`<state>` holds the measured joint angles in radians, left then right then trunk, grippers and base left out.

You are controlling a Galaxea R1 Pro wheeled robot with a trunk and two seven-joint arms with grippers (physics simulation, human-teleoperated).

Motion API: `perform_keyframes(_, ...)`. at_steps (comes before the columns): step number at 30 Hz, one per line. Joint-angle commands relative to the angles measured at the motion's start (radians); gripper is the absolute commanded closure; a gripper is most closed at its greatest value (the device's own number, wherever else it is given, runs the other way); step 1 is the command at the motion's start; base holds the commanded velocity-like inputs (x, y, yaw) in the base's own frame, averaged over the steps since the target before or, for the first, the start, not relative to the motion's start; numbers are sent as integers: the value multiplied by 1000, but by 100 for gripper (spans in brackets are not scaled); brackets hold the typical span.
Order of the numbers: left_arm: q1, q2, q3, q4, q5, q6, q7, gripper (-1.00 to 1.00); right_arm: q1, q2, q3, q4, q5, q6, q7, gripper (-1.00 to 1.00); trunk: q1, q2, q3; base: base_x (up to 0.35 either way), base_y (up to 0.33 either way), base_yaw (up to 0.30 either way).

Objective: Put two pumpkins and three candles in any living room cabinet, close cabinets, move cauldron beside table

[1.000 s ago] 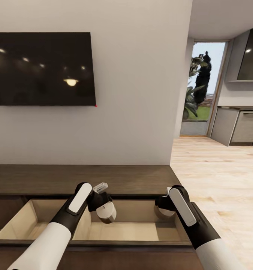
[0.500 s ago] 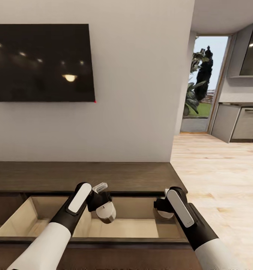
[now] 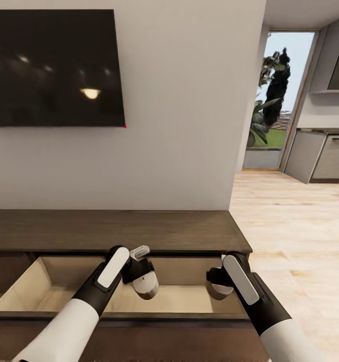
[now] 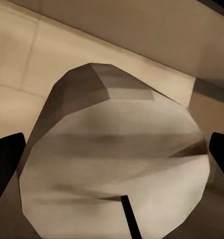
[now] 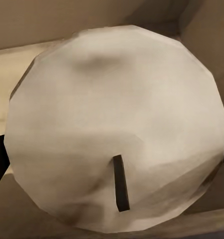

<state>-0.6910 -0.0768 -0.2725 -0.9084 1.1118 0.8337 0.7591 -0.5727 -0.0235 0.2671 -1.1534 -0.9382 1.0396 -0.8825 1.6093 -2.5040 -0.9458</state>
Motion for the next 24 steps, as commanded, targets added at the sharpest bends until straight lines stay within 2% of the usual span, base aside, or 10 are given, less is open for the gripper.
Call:
perform_keyframes(1, -1, 0, -10, -2, 8, -3, 13, 100, -1, -1, 3, -1, -10, 0, -11, 100, 0, -1, -5, 0, 0, 0)
perform_keyframes(5, -1, 0, -61, -11, 8, -56, 11, 100, -1, -1, 3, 0, -10, -3, -12, 100, 2, -2, -20, 0, 0, 0)
perform_keyframes(7, -1, 0, -109, -29, 8, -88, 11, 100, -1, -1, 3, 0, -10, -4, -12, 100, 3, -2, -28, 0, 0, 0)
perform_keyframes(9, -1, -9, -180, -44, 8, -120, 12, 100, -1, -1, 3, 0, -10, -4, -12, 100, 4, -3, -36, 0, 0, 0)
perform_keyframes(11, -1, -25, -212, -49, 8, -141, 11, 100, -1, -1, 4, 1, -9, -5, -13, 100, 5, -3, -44, 0, 0, 0)
perform_keyframes(13, -2, -40, -231, -50, 2, -151, 12, 100, -1, -1, 4, 1, -9, -5, -13, 100, 6, -4, -51, 0, 0, 0)
perform_keyframes(17, -2, -65, -261, -52, -40, -157, 12, 100, -1, -1, 4, 1, -6, -6, -13, 100, 7, -5, -67, 0, 0, 0)
perform_keyframes(22, -1, -74, -279, -58, -52, -162, 12, 100, -1, -1, 3, 1, 40, -8, -11, 100, 10, -6, -86, 0, 0, 0)
perform_keyframes(24, -1, -74, -283, -73, -53, -162, 13, 100, -1, -1, 3, 1, 55, -16, -11, 100, 10, -6, -86, 0, 0, 0)
